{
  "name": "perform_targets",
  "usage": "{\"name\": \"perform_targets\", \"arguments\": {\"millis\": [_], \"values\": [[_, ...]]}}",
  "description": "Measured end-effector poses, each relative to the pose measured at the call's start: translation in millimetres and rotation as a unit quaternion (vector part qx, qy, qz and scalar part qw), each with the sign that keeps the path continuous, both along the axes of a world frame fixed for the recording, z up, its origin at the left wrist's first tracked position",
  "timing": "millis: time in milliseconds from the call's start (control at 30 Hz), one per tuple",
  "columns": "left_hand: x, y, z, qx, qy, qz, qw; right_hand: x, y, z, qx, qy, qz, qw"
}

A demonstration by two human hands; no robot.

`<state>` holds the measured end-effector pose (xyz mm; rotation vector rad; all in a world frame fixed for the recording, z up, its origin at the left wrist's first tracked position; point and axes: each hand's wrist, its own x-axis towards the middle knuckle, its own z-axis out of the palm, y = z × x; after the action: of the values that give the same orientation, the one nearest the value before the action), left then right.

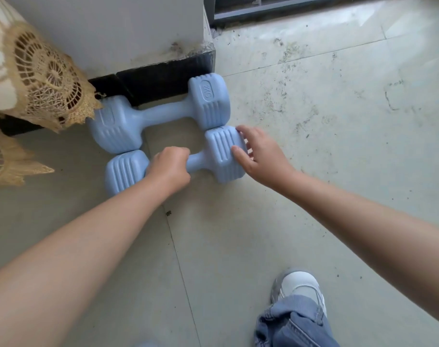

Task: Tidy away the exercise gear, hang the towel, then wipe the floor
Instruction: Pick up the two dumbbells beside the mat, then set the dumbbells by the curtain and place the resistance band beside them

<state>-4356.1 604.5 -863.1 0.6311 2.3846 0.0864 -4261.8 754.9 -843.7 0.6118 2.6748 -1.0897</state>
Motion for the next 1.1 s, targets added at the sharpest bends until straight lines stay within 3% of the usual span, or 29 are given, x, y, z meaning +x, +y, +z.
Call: {"name": "perform_targets", "arguments": {"millis": [233, 533, 667, 767, 900, 1100], "values": [[1, -2, 3, -0.008, 0.002, -0.015, 1.000, 0, -12, 1, 0.017, -0.025, 0.006, 1.000], [-2, -9, 25, -0.049, 0.022, -0.124, 0.991, -6, -9, 0, 0.007, -0.068, 0.009, 0.998], [-3, -20, 52, -0.011, 0.072, -0.109, 0.991, -8, -5, 16, 0.089, -0.102, 0.043, 0.990], [-7, -28, 87, -0.036, 0.094, -0.065, 0.993, -10, -10, 45, 0.146, -0.141, 0.066, 0.977], [0, -28, 147, -0.046, 0.096, -0.045, 0.993, -6, -34, 105, 0.159, -0.127, 0.099, 0.974], [39, -53, 264, -0.055, 0.071, 0.014, 0.996, 10, -78, 230, 0.157, -0.164, 0.171, 0.959]]}}
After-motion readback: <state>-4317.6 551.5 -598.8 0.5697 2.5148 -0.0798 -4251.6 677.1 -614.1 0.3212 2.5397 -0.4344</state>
